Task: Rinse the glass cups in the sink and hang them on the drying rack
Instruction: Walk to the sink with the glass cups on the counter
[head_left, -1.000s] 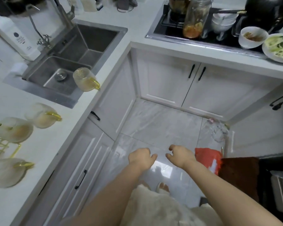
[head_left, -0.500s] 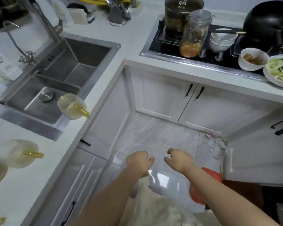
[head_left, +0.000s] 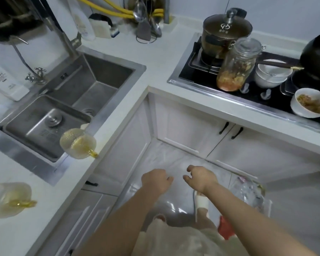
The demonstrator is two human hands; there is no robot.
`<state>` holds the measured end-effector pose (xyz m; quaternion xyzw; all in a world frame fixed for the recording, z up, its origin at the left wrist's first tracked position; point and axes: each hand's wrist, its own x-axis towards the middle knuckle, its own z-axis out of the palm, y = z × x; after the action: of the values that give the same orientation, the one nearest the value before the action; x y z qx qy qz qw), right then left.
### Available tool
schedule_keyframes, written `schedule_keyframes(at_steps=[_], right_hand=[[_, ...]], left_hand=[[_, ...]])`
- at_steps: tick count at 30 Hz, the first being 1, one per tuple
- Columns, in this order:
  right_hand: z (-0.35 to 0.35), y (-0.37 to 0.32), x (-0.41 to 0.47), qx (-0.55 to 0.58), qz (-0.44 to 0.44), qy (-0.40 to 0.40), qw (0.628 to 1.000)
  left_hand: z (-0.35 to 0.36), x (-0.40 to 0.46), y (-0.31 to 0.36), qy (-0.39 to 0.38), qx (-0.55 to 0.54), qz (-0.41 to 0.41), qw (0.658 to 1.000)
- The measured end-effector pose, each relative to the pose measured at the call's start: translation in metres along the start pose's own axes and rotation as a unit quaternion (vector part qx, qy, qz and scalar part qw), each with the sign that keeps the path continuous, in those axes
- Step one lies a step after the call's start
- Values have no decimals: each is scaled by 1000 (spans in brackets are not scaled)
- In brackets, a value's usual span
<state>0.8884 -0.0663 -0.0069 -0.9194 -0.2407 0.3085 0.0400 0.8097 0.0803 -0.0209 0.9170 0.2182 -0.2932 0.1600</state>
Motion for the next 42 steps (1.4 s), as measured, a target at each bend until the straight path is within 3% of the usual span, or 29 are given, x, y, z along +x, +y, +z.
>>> schedule_keyframes(at_steps=[14,25,36,42], right_hand=[[-88,65,101,-123,-162,-61,977],[-99,40,135,-163,-287,-75,941],[-137,-20,186,-172,-274,-86,942],[-173,-82,221,-83,-258,-29,962]], left_hand=[[-31,63,82,32,-120,-158,980],[-48,66,79,16,-172,-250,953],[-83,98,44,18,-237,-260,936],[-139,118,2,100,-294,-244,919]])
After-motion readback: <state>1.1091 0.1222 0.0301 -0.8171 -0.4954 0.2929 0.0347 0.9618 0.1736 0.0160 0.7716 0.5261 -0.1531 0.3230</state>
